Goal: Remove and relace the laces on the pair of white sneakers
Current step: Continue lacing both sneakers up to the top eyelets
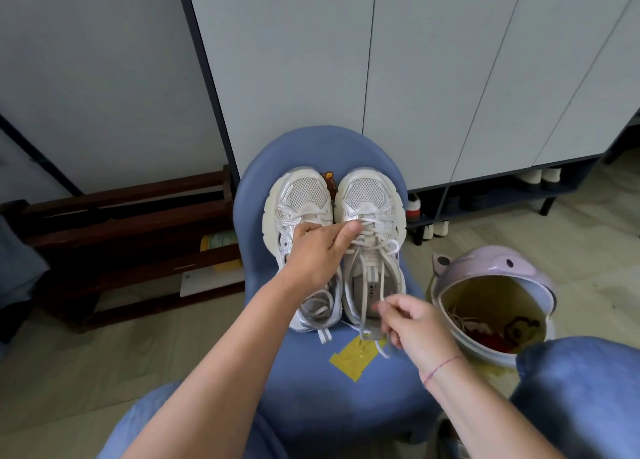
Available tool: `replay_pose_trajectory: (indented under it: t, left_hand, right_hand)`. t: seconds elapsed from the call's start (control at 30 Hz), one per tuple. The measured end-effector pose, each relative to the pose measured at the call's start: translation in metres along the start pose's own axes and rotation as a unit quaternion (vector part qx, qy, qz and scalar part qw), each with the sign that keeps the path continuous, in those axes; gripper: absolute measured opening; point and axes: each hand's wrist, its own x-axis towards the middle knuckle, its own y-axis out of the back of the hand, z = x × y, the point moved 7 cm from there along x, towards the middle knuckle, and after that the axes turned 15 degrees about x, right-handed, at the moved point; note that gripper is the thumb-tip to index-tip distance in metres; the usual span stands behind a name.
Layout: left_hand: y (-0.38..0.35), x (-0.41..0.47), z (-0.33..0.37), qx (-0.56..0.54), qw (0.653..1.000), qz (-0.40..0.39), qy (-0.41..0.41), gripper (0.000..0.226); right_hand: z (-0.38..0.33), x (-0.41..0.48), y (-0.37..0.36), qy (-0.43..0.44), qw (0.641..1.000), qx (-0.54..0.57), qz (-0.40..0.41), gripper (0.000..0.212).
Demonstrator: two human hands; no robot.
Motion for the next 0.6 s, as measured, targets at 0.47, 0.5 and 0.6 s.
replay_pose_trajectory:
  t: [0.47,0.5,0.6]
  left_hand:
    - [-0.004,0.002,-0.004,-0.030,0.999,-0.026,0.007,0.077]
    - [-0.004,0.002,-0.004,-0.030,0.999,-0.027,0.008,0.075]
    - [-0.005,0.003,-0.004,-0.024,0.999,-0.024,0.002,0.076]
  right_hand:
    - [0.021,-0.025,0.015,-0.025,0.966,-0.254,-0.036,0.024]
    - [0.005,-0.024,0.021,0.034,0.957,-0.288,0.009,0.017]
    - [-0.039,-0.027,0.026,0.186,0.955,-0.201,0.112,0.011]
